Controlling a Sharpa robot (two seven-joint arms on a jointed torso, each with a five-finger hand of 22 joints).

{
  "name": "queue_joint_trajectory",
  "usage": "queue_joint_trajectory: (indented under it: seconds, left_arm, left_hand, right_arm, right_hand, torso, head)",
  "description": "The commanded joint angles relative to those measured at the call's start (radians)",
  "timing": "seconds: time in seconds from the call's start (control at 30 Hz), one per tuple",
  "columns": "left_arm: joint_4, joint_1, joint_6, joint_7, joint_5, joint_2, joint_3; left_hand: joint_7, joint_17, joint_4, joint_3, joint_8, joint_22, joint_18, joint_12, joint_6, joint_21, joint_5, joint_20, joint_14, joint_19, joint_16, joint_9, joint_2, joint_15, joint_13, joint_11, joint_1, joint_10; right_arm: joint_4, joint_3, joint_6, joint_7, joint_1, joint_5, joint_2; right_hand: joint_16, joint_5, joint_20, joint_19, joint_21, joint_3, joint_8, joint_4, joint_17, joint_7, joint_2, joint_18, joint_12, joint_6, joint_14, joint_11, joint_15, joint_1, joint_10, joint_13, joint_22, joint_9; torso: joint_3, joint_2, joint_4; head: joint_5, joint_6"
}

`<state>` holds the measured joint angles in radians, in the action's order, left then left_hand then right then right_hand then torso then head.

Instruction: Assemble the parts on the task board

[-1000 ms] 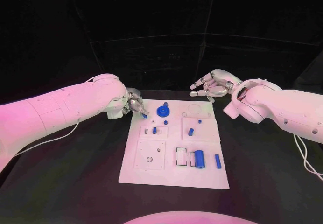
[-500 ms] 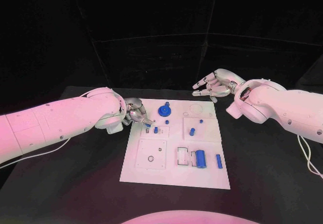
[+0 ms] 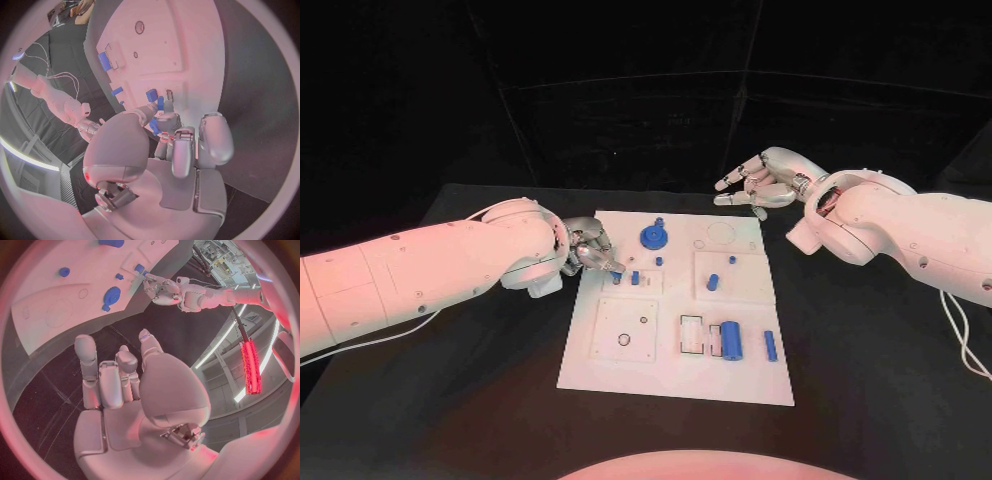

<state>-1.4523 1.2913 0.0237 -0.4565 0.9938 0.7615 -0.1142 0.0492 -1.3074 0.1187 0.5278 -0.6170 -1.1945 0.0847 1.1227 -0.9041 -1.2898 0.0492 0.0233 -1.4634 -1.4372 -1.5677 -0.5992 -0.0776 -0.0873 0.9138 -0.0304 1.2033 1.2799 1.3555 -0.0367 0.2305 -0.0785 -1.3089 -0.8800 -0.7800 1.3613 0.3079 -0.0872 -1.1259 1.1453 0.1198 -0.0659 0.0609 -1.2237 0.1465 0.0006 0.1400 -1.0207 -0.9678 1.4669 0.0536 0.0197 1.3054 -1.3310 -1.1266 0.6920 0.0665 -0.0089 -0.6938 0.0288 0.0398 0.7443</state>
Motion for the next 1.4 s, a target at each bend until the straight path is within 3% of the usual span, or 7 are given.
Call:
queue_joint_trajectory:
  seconds: [0.03, 0.3, 0.43, 0.57, 1.4]
  left_arm:
    - [-0.006, 0.000, -0.001, -0.024, 0.024, -0.001, 0.000]
    - [0.003, -0.001, 0.030, -0.038, 0.056, -0.011, -0.001]
    - [0.012, -0.001, 0.041, -0.044, 0.067, -0.020, -0.004]
    - [0.020, -0.001, 0.043, -0.049, 0.072, -0.027, -0.005]
    - [0.022, -0.002, 0.071, -0.072, 0.074, -0.029, -0.007]
  left_hand:
    - [-0.007, -0.263, -0.105, 0.109, -0.005, -0.002, -0.005, 0.004, -0.002, -0.004, 0.000, -0.001, -0.107, -0.007, -0.003, 0.000, 0.000, 0.000, 0.002, 0.000, -0.001, 0.010]
    - [-0.009, -0.263, -0.109, 0.112, -0.006, -0.003, -0.005, 0.006, -0.003, -0.005, 0.001, -0.001, -0.107, -0.008, -0.003, 0.001, -0.006, -0.001, 0.005, -0.001, -0.001, 0.014]
    - [-0.009, -0.263, -0.111, 0.114, -0.006, -0.004, -0.005, 0.008, -0.004, -0.006, 0.000, -0.002, -0.107, -0.008, -0.003, 0.002, -0.009, -0.001, 0.006, -0.002, -0.001, 0.015]
    - [-0.011, -0.263, -0.123, 0.118, -0.008, -0.008, -0.006, 0.013, -0.007, -0.008, 0.000, -0.003, -0.107, -0.010, -0.003, 0.005, -0.022, -0.002, 0.014, -0.004, 0.002, 0.021]
    - [-0.012, -0.263, -0.125, 0.120, -0.009, -0.010, -0.006, 0.018, -0.009, -0.010, 0.001, -0.003, -0.107, -0.011, -0.003, 0.006, -0.024, -0.003, 0.021, -0.004, 0.002, 0.025]
  right_arm:
    - [0.001, 0.001, 0.000, -0.004, -0.002, -0.002, 0.001]
    - [0.003, 0.001, 0.000, -0.004, -0.002, -0.002, 0.000]
    - [0.004, 0.001, 0.000, -0.004, -0.002, -0.002, -0.001]
    - [0.004, 0.001, 0.000, -0.005, -0.002, -0.002, -0.001]
    - [0.005, 0.001, -0.001, -0.007, -0.002, -0.002, -0.001]
  right_hand:
    - [-0.004, -0.003, 0.000, -0.006, -0.006, 0.002, -0.005, 0.003, 0.000, -0.004, 0.011, 0.017, 0.002, 0.003, 0.036, -0.001, 0.003, 0.002, -0.004, 0.001, -0.001, 0.001]
    - [-0.004, -0.003, 0.000, -0.006, -0.006, 0.002, -0.005, 0.003, 0.000, -0.004, 0.011, 0.017, 0.002, 0.003, 0.036, -0.001, 0.003, 0.002, -0.004, 0.001, -0.001, 0.001]
    - [-0.004, -0.003, 0.000, -0.006, -0.006, 0.002, -0.005, 0.003, 0.000, -0.004, 0.011, 0.017, 0.002, 0.003, 0.036, -0.001, 0.003, 0.002, -0.004, 0.001, -0.001, 0.001]
    - [-0.004, 0.001, 0.000, -0.007, -0.006, 0.003, -0.005, 0.003, 0.000, -0.004, 0.012, 0.017, 0.003, 0.003, 0.036, -0.001, 0.003, 0.002, -0.003, 0.002, -0.001, 0.001]
    - [-0.004, 0.001, 0.000, -0.007, -0.006, 0.003, -0.005, 0.003, 0.000, -0.004, 0.012, 0.017, 0.003, 0.003, 0.036, -0.001, 0.003, 0.002, -0.003, 0.002, -0.001, 0.001]
  torso:
    - [-0.0003, -0.002, -0.0014]
    - [0.0016, 0.000, -0.0015]
    - [0.0003, -0.001, -0.0008]
    - [0.0010, 0.000, -0.0004]
    - [0.0000, 0.000, -0.0004]
  head:
    - [0.001, 0.001]
    - [0.000, 0.003]
    - [-0.001, 0.003]
    - [0.000, 0.004]
    - [-0.004, 0.005]
